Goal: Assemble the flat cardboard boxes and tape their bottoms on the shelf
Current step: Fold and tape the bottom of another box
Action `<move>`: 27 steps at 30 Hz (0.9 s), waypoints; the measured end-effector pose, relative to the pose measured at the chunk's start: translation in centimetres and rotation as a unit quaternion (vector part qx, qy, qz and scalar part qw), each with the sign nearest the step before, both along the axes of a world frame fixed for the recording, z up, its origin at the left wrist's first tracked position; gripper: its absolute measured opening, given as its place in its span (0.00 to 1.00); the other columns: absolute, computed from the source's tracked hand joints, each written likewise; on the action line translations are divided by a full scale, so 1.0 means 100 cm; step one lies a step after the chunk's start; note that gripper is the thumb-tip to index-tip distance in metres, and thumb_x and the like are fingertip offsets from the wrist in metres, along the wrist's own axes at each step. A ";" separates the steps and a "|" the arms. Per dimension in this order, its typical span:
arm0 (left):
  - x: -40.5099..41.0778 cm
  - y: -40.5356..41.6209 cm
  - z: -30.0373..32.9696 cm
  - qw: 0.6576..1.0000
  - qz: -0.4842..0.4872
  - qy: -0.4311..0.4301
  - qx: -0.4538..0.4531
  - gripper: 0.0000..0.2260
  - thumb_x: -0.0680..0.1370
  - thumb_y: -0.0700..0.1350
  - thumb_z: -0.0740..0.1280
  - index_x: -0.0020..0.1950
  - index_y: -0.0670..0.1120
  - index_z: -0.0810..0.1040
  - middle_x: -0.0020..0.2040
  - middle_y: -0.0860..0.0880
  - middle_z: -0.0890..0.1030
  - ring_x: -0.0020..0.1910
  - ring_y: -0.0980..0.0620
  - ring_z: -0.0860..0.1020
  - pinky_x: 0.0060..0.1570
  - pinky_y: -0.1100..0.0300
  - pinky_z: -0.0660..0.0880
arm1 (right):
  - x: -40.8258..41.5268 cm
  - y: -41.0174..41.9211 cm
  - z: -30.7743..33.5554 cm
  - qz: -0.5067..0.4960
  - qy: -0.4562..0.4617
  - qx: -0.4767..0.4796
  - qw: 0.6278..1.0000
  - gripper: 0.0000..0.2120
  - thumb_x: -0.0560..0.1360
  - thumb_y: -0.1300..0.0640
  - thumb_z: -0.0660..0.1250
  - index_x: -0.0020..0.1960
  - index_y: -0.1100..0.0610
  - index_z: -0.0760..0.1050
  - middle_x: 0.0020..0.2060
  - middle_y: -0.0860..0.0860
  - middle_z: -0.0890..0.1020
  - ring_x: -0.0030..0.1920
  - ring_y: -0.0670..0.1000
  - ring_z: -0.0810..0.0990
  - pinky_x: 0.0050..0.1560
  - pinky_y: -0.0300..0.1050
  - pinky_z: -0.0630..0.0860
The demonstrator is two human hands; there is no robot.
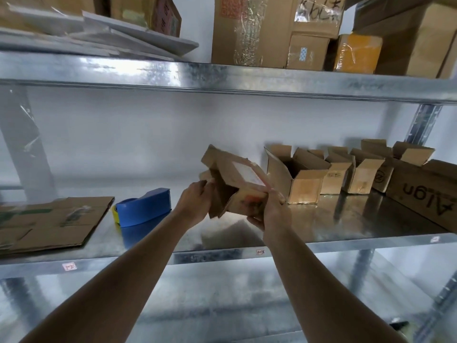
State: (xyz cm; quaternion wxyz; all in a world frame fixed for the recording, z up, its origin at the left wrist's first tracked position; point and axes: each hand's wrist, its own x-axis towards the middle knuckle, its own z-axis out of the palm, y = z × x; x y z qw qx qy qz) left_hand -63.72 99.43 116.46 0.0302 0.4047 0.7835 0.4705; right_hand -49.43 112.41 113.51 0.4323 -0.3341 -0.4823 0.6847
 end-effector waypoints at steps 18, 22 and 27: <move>-0.002 0.008 0.036 0.993 -0.108 -0.054 0.019 0.16 0.78 0.42 0.73 0.60 0.54 0.73 0.53 0.54 0.82 0.51 0.50 0.84 0.48 0.50 0.85 | -0.005 -0.002 -0.001 -0.173 -0.216 0.384 0.881 0.25 0.83 0.35 0.48 0.68 0.47 0.73 0.64 0.48 0.80 0.63 0.52 0.79 0.62 0.56 0.81; -0.001 0.015 0.041 0.992 -0.123 -0.027 -0.009 0.15 0.78 0.44 0.73 0.62 0.54 0.75 0.54 0.52 0.84 0.52 0.50 0.83 0.49 0.48 0.85 | 0.000 -0.006 0.024 -0.114 -0.147 0.578 0.794 0.22 0.85 0.42 0.53 0.73 0.47 0.76 0.74 0.45 0.75 0.73 0.45 0.72 0.70 0.41 0.71; 0.001 0.028 0.034 0.990 -0.124 -0.041 -0.058 0.13 0.81 0.52 0.69 0.63 0.54 0.71 0.55 0.51 0.81 0.54 0.49 0.82 0.49 0.48 0.85 | 0.006 0.004 0.031 -0.083 -0.238 0.566 0.785 0.20 0.83 0.50 0.63 0.71 0.57 0.77 0.75 0.49 0.72 0.65 0.51 0.77 0.61 0.44 0.77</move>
